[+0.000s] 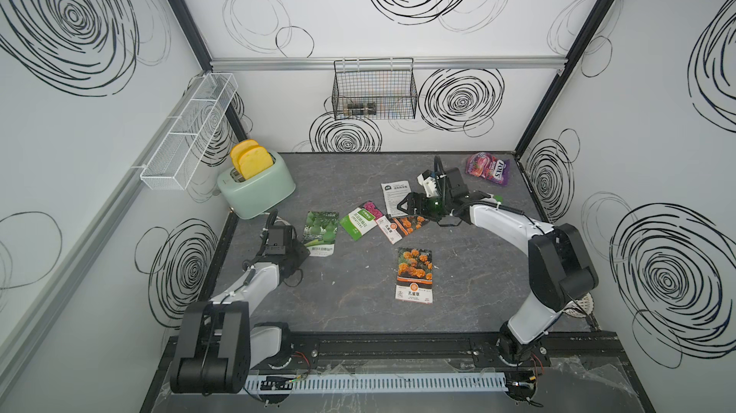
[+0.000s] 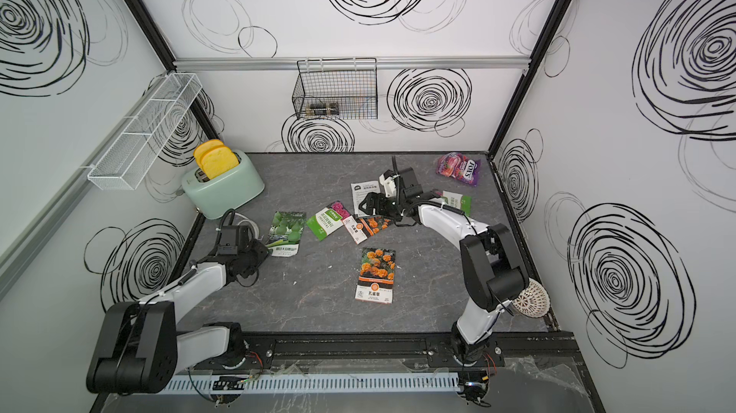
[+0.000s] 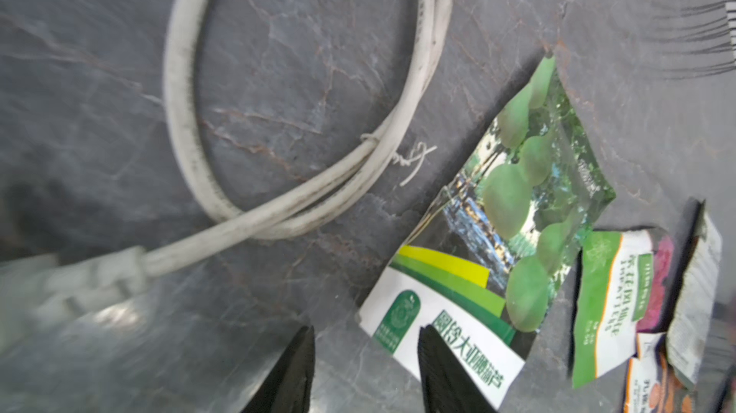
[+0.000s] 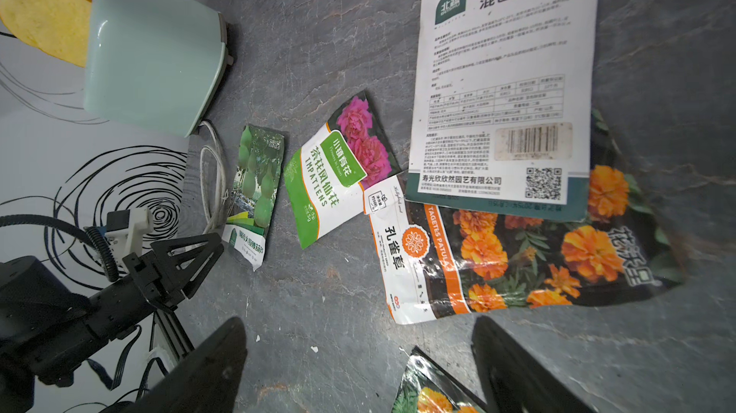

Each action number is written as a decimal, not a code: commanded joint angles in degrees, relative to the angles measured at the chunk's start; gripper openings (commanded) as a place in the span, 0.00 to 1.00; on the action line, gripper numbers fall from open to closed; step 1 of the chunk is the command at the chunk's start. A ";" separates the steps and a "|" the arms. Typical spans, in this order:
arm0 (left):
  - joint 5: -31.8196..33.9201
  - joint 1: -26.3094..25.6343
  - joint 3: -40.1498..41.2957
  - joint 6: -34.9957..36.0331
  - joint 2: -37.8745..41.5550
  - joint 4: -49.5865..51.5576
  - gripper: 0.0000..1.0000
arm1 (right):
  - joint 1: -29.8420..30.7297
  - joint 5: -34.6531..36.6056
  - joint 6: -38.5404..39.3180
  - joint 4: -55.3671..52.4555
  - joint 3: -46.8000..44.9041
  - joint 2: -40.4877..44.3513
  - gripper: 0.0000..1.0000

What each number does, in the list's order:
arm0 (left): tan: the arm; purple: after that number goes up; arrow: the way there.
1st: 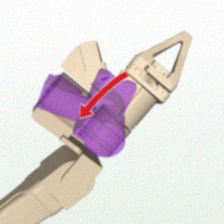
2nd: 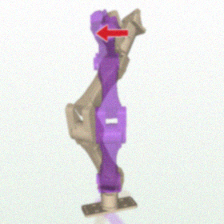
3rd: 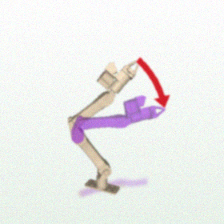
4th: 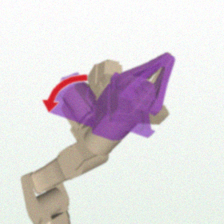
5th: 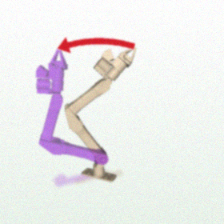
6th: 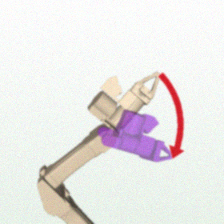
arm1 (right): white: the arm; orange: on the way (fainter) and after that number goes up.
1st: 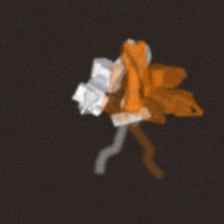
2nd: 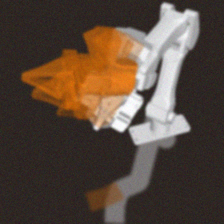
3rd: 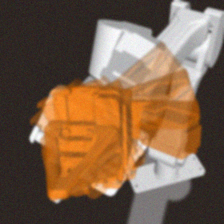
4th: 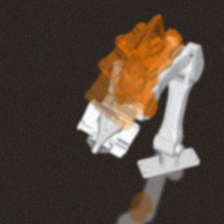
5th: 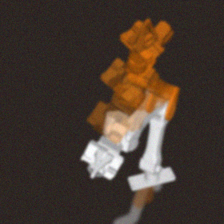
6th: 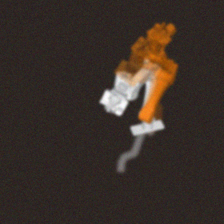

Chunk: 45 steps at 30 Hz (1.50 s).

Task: Arrange the seed packets in a row
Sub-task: Place the seed packet at the center of the board, then move the seed packet to the center of the board.

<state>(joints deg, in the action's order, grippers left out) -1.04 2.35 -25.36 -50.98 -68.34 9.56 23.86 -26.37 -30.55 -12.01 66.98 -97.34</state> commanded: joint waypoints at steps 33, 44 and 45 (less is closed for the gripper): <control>-4.69 -27.68 -45.34 25.17 -44.03 -6.66 0.67 | -10.54 -3.16 2.07 -5.90 -0.11 3.39 0.89; -15.95 -34.44 -46.09 18.86 -51.96 -10.79 0.66 | -16.48 -6.41 -0.81 -6.05 -1.63 8.79 0.89; -17.16 -35.40 -46.81 18.00 -52.72 -11.50 0.66 | -16.92 -6.33 -0.90 -6.13 -1.83 9.19 0.89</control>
<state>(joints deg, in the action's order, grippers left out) -11.79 -29.69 -71.46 -29.50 -117.16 -1.39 7.90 -31.42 -30.52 -16.47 66.24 -90.48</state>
